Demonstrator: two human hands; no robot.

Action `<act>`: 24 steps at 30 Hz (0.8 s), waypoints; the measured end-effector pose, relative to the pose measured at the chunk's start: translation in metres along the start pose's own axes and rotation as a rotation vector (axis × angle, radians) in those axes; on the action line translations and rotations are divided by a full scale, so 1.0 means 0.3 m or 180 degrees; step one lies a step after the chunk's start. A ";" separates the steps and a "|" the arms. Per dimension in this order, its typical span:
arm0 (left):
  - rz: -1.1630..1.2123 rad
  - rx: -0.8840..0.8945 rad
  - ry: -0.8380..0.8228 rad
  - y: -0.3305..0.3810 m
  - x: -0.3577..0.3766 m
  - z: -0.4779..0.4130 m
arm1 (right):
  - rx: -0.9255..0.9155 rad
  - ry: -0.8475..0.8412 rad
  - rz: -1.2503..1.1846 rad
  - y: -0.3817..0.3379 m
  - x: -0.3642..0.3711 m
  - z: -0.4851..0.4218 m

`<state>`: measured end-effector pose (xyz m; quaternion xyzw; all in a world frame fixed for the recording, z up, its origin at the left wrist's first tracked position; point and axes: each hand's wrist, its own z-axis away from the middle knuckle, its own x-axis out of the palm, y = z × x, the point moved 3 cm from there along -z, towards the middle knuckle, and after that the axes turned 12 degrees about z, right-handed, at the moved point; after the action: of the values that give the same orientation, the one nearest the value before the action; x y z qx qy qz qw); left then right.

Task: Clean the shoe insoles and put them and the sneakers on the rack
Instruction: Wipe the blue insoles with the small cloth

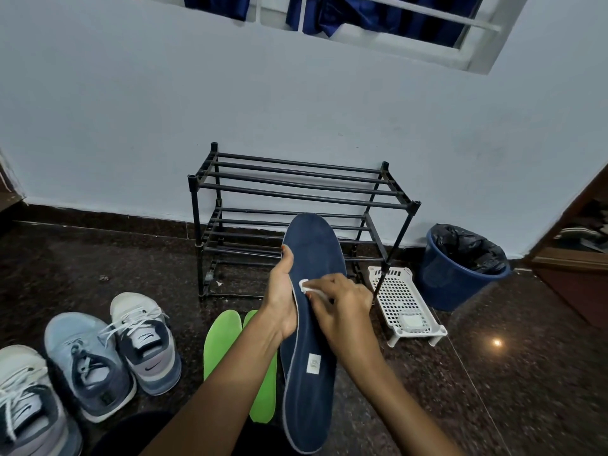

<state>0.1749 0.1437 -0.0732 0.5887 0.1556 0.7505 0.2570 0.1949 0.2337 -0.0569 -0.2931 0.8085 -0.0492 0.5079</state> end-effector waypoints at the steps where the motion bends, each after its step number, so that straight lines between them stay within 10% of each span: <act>1: -0.0017 -0.0033 0.0021 -0.001 0.000 -0.001 | -0.0048 0.0047 0.0146 -0.002 -0.004 0.008; 24: 0.0076 0.0045 0.0357 -0.002 0.007 0.018 | 0.0110 -0.0131 -0.0391 -0.010 -0.007 -0.019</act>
<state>0.1798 0.1452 -0.0704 0.5493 0.1680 0.7842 0.2347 0.1919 0.2311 -0.0514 -0.3343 0.7774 -0.0882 0.5255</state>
